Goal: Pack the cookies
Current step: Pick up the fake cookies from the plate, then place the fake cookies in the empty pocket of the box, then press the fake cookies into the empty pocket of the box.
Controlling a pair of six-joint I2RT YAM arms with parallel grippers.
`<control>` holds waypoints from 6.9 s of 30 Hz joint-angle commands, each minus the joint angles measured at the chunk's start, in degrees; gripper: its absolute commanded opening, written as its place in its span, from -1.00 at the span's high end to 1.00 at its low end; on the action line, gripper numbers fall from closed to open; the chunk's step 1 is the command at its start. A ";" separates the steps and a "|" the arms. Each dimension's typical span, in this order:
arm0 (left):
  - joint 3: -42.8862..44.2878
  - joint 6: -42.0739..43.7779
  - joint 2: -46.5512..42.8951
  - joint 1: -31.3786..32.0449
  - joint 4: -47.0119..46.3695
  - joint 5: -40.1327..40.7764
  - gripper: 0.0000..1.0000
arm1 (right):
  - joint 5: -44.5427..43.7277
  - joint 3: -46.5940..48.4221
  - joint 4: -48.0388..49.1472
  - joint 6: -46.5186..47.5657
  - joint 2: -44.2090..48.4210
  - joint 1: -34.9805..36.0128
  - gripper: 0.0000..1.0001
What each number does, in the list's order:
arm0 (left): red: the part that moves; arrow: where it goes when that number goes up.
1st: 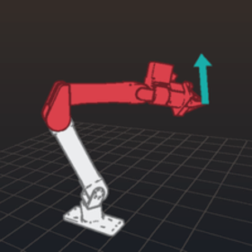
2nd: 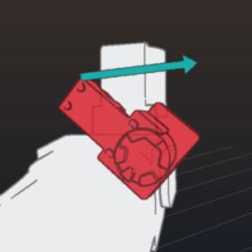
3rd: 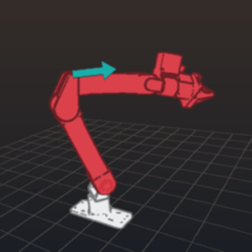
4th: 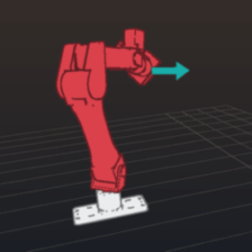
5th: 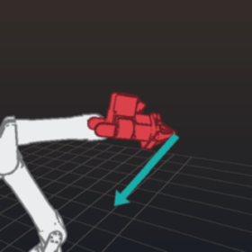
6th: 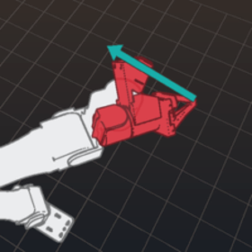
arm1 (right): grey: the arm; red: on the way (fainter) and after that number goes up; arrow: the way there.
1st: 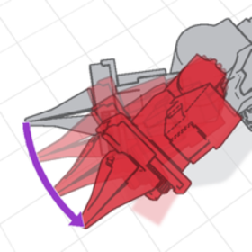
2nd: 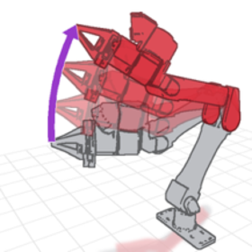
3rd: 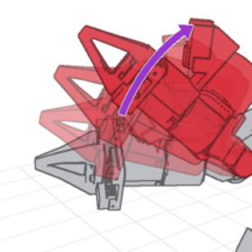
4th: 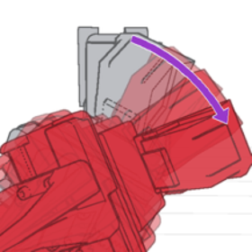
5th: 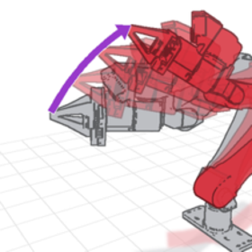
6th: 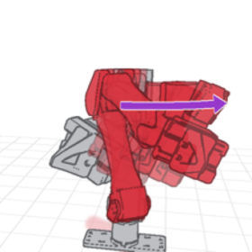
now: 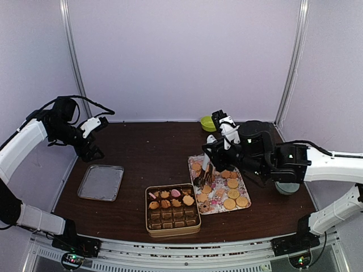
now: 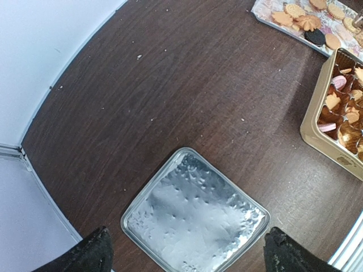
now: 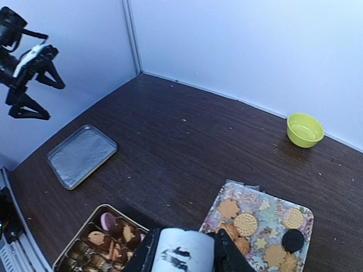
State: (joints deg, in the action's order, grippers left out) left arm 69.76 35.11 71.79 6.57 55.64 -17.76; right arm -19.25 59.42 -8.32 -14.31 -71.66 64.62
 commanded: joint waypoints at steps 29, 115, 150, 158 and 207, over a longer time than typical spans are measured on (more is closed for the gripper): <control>0.55 1.63 -1.22 -0.26 0.59 1.08 -0.90 | -1.41 -6.97 15.00 4.82 -8.69 -18.98 0.32; -5.33 2.16 -6.19 -0.31 0.96 1.11 -0.90 | -0.52 18.43 17.43 13.38 -25.69 18.96 0.30; -5.02 1.80 -6.16 -0.26 0.96 1.08 -0.90 | 7.40 10.00 20.50 9.09 -20.18 16.81 0.66; -5.02 1.63 -6.07 -0.24 0.95 0.60 -0.90 | 2.10 7.13 19.71 9.73 -14.58 15.88 0.65; -5.11 1.54 -5.84 -0.30 0.61 0.53 -0.89 | -0.41 0.60 15.95 9.12 -11.71 8.86 0.64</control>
State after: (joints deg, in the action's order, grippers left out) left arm 64.90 36.80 66.32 6.57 57.12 -16.51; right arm -21.21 58.35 7.53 -5.28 -83.59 73.84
